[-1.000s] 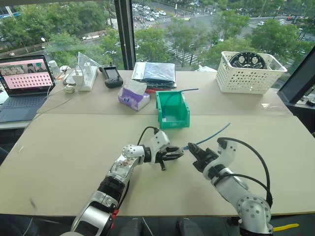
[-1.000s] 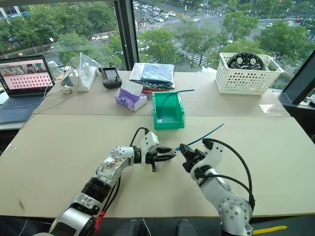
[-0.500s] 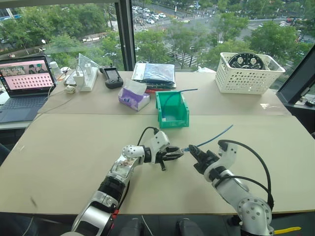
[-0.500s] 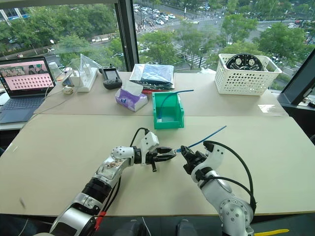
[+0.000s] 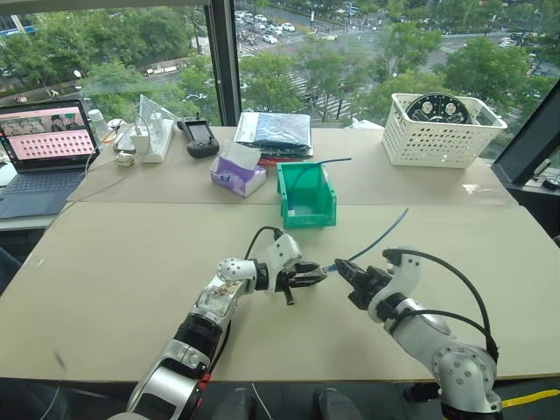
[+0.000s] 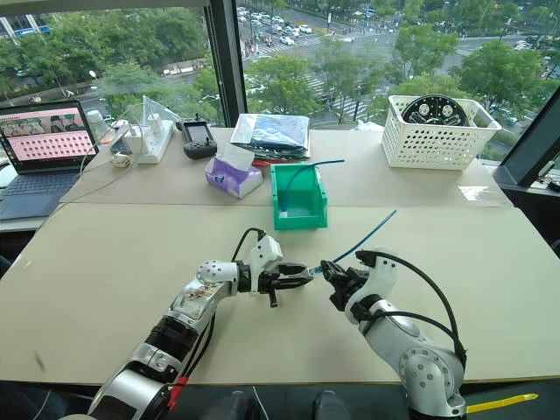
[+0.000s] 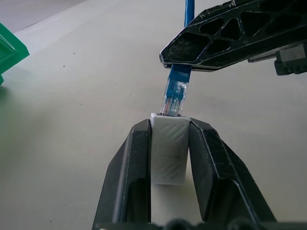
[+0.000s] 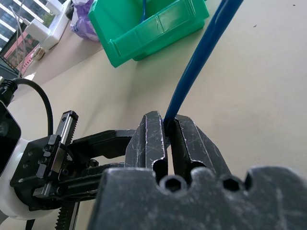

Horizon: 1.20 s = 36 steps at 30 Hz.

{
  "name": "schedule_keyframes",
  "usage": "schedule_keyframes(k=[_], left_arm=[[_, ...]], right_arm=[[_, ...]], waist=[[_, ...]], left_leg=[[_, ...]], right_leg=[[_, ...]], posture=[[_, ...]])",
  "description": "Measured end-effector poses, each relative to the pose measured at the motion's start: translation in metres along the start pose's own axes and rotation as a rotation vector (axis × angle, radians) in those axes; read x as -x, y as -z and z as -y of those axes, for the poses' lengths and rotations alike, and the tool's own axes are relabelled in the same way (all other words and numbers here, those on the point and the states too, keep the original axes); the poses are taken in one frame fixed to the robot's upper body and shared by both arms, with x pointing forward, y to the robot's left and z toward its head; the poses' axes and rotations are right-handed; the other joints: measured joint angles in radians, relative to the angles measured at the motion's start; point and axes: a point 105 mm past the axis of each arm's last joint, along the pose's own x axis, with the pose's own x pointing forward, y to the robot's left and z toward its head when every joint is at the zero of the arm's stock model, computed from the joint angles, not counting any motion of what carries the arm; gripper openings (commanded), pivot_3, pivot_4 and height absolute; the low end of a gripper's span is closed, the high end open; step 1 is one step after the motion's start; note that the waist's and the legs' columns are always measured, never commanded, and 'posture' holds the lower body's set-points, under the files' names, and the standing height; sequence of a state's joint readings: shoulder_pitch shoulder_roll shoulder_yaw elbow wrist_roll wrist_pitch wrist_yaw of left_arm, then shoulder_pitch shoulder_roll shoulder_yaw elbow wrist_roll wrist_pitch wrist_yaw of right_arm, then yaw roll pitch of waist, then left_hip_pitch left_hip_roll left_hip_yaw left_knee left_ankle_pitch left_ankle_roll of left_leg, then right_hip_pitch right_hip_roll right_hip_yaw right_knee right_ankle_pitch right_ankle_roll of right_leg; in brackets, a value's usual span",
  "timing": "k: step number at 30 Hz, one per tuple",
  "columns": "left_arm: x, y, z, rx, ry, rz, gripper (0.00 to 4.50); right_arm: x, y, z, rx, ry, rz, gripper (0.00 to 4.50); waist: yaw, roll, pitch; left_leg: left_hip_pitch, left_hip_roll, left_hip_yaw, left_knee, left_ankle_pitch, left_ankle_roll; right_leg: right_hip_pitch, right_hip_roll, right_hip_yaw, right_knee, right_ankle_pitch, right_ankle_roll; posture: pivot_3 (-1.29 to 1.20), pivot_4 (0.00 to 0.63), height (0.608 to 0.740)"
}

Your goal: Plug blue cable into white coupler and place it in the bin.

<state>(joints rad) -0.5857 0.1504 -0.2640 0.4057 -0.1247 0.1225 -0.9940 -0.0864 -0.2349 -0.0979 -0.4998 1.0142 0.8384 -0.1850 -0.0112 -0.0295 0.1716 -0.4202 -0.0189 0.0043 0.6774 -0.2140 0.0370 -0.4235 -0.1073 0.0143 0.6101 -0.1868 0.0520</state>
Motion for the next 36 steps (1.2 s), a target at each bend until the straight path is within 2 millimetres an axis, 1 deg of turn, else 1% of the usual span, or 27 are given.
schedule_keyframes(k=[7,16,22,26,30,36], left_arm=[[-0.001,-0.002,0.003,0.054,-0.026,-0.017,0.68],[-0.005,-0.005,0.007,0.117,-0.062,-0.043,0.68],[-0.004,-0.004,0.011,0.124,-0.067,-0.045,0.68],[-0.002,-0.002,0.015,0.124,-0.063,-0.047,0.68],[-0.001,-0.001,0.015,0.127,-0.075,-0.052,0.68],[0.001,0.002,0.015,0.13,-0.096,-0.054,0.68]], right_arm=[[-0.003,0.0,-0.001,0.024,0.013,0.001,0.0],[-0.002,0.002,0.003,0.07,0.029,-0.026,0.0],[0.0,0.004,0.004,0.1,0.002,-0.058,0.0],[0.002,0.008,0.007,0.15,-0.047,-0.112,0.0],[-0.002,0.009,0.008,0.18,-0.07,-0.131,0.0],[-0.005,0.01,0.008,0.201,-0.083,-0.136,0.0]], waist=[[0.0,0.0,0.0],[0.002,0.0,0.0],[0.002,0.0,0.0],[0.001,0.0,-0.002],[0.001,0.0,-0.006],[-0.001,0.001,-0.009]], left_leg=[[0.0,0.0,0.0,0.0,0.0,0.0],[0.0,0.0,0.0,0.0,0.0,0.0],[0.0,0.0,0.0,0.0,0.0,0.0],[0.001,0.0,0.0,0.0,0.0,0.0],[0.003,0.001,0.0,0.0,0.0,0.0],[0.005,0.002,0.0,-0.001,0.0,0.0]], right_leg=[[0.0,0.0,0.0,0.0,0.0,0.0],[0.0,0.0,0.0,0.0,-0.001,0.001],[0.0,0.0,0.0,0.0,-0.001,0.001],[0.002,0.0,0.0,-0.001,-0.001,0.002],[0.003,0.001,0.0,-0.001,-0.004,0.006],[0.004,0.001,0.0,0.0,-0.005,0.005]], posture=[[0.0,0.15,0.74],[0.0,0.15,0.74],[0.0,0.15,0.74],[0.0,0.15,0.74],[0.0,0.15,0.74],[0.0,0.15,0.74]])
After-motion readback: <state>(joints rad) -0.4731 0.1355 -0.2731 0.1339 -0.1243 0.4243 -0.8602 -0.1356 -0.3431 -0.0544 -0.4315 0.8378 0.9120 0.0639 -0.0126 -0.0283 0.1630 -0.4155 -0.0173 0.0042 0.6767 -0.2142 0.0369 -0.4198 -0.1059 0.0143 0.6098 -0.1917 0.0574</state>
